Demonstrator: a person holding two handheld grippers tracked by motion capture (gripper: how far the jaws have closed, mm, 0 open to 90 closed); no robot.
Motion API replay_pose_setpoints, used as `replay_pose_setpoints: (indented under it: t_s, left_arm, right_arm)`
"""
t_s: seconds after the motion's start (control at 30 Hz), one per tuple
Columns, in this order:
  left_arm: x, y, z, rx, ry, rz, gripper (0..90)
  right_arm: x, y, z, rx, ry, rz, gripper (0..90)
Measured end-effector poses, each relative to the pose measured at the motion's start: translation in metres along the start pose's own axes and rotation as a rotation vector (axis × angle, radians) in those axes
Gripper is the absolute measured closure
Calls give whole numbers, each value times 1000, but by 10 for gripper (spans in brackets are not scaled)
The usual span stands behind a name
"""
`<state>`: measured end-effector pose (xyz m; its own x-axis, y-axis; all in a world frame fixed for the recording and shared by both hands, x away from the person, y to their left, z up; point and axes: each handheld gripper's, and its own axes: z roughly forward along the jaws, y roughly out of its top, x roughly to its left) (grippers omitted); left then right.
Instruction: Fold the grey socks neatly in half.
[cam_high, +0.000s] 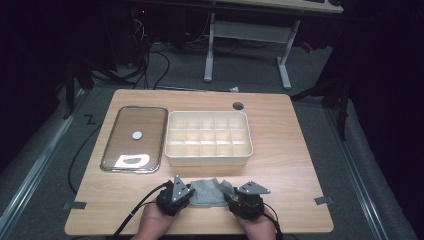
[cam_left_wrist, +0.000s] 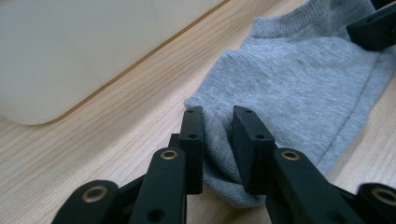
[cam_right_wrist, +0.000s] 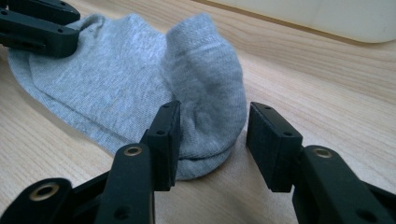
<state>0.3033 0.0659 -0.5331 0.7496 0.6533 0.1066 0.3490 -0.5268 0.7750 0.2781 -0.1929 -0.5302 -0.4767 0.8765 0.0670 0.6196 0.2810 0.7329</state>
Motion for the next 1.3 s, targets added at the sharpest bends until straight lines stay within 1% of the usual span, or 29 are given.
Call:
replay_pose_setpoints:
  t_s: [0.13,0.27,0.33,0.37,0.4,0.43,0.47,0.5,0.53,0.57,0.6,0.63,0.7,0.8,0.83,0.9,0.97,1.03,1.07,1.13,1.17,1.23,1.3]
  left_arm:
    - [-2,-1,-2,1,14,20,744]
    - [-2,-1,-2,5,11,18,744]
    - [-1,1,-2,20,7,13,740]
    - [-2,5,-3,30,2,8,719]
    - [-2,7,-3,29,-8,1,684]
    - [-3,11,-5,15,-26,-8,665]
    - [-5,16,-6,-4,-40,-14,658]
    - [-5,16,-6,-4,-40,-14,658]
    - [-9,26,-6,-30,-83,-42,659]
    - [-12,30,-5,-36,-105,-47,681]
    - [-15,34,-2,-34,-123,-47,712]
    - [-19,38,3,-19,-138,-47,728]
    - [-24,41,14,21,-155,-48,739]
    - [-30,40,28,80,-151,-46,753]
    - [-32,38,29,69,-144,-42,760]
    - [-34,38,29,65,-133,-35,764]
    - [-36,39,30,60,-124,-26,765]
    - [-38,39,31,56,-118,-21,766]
    - [-40,40,33,52,-108,-17,766]
    - [-43,42,36,48,-102,-7,766]
    - [-45,44,37,47,-100,-1,766]
    - [-47,45,39,42,-100,3,766]
    - [-52,49,44,35,-103,14,766]
  right_arm:
    - [1,-2,-2,-3,21,2,671]
    - [0,-2,-2,1,58,22,795]
    - [1,-2,-1,0,70,13,825]
    - [1,-2,-1,1,73,13,828]
    - [2,-2,-1,0,78,12,829]
    - [1,-2,-1,0,79,12,831]
    - [1,-2,-1,1,81,14,831]
    - [1,-2,-1,1,81,14,831]
    - [1,-2,-1,1,82,11,831]
    - [1,-2,-1,1,82,13,831]
    - [1,-2,-1,0,82,12,832]
    - [1,-2,-1,0,83,13,832]
    - [1,-2,-1,-2,85,10,833]
    - [0,-2,-2,-8,91,13,836]
    - [0,-2,-3,-13,95,12,837]
    - [-1,-2,-5,-27,103,18,839]
    - [-3,-1,-10,-49,120,34,842]
    - [-5,0,-14,-78,149,49,845]
    - [-5,1,-16,-95,169,61,846]
    - [-6,2,-20,-125,198,75,848]
    - [-6,3,-21,-139,210,76,849]
    - [-6,5,-25,-158,218,80,851]
    - [-6,6,-27,-175,221,85,853]
